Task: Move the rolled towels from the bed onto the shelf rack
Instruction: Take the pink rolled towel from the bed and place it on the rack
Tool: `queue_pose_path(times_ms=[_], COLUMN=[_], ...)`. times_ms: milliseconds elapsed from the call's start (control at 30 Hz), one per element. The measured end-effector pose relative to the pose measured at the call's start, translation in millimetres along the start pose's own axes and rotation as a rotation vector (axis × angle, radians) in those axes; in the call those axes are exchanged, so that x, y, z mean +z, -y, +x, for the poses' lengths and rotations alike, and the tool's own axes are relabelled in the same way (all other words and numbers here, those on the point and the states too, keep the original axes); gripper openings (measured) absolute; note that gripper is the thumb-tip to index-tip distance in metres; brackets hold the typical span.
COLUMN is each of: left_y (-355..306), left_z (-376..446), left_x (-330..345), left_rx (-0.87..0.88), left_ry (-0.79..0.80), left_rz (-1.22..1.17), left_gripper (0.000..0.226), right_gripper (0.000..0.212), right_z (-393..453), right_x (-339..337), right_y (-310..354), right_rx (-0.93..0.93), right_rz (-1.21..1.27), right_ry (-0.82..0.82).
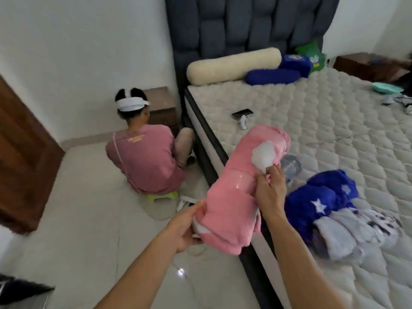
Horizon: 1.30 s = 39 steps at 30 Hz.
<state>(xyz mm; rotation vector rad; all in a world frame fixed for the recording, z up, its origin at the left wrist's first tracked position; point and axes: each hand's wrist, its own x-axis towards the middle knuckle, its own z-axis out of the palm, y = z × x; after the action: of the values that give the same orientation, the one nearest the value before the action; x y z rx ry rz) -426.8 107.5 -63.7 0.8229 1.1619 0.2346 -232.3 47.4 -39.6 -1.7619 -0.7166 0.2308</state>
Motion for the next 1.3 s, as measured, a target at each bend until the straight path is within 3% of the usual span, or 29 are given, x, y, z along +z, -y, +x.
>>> queue_pose_path(times_ms=[100, 200, 367, 567, 767, 933, 1067, 1200, 1300], left_y=[12, 35, 85, 156, 204, 217, 224, 225, 224], left_z=[-33, -69, -118, -178, -221, -253, -289, -333, -362], left_x=[-94, -175, -270, -368, -448, -498, -516, -534, -551], left_rx=[0.041, 0.054, 0.099, 0.313, 0.507, 0.609, 0.777, 0.958, 0.969], left_ry=[-0.106, -0.225, -0.394, -0.627, -0.959, -1.152, -1.268, -1.414, -1.491], left_rz=[-0.121, -0.265, -0.532, -0.763, -1.061, -1.201, -1.244, -1.256, -1.205], left_gripper=[0.045, 0.048, 0.058, 0.049, 0.057, 0.067, 0.061, 0.054, 0.047], right_gripper=[0.009, 0.01, 0.016, 0.016, 0.022, 0.006, 0.009, 0.007, 0.005], right_z=[-38, -90, -192, -317, -427, -499, -549, -593, -632], right_x=[87, 166, 272, 368, 431, 474, 488, 491, 500], right_y=[48, 97, 158, 228, 294, 336, 373, 413, 438], right_rx=[-0.174, -0.366, -0.642, -1.006, -1.218, -1.324, -1.318, -1.234, -1.137], right_rz=[0.019, 0.03, 0.102, 0.283, 0.538, 0.708, 0.826, 0.885, 0.866], right_ry=[0.203, 0.418, 0.808, 1.21, 1.563, 1.755, 1.835, 1.929, 1.896])
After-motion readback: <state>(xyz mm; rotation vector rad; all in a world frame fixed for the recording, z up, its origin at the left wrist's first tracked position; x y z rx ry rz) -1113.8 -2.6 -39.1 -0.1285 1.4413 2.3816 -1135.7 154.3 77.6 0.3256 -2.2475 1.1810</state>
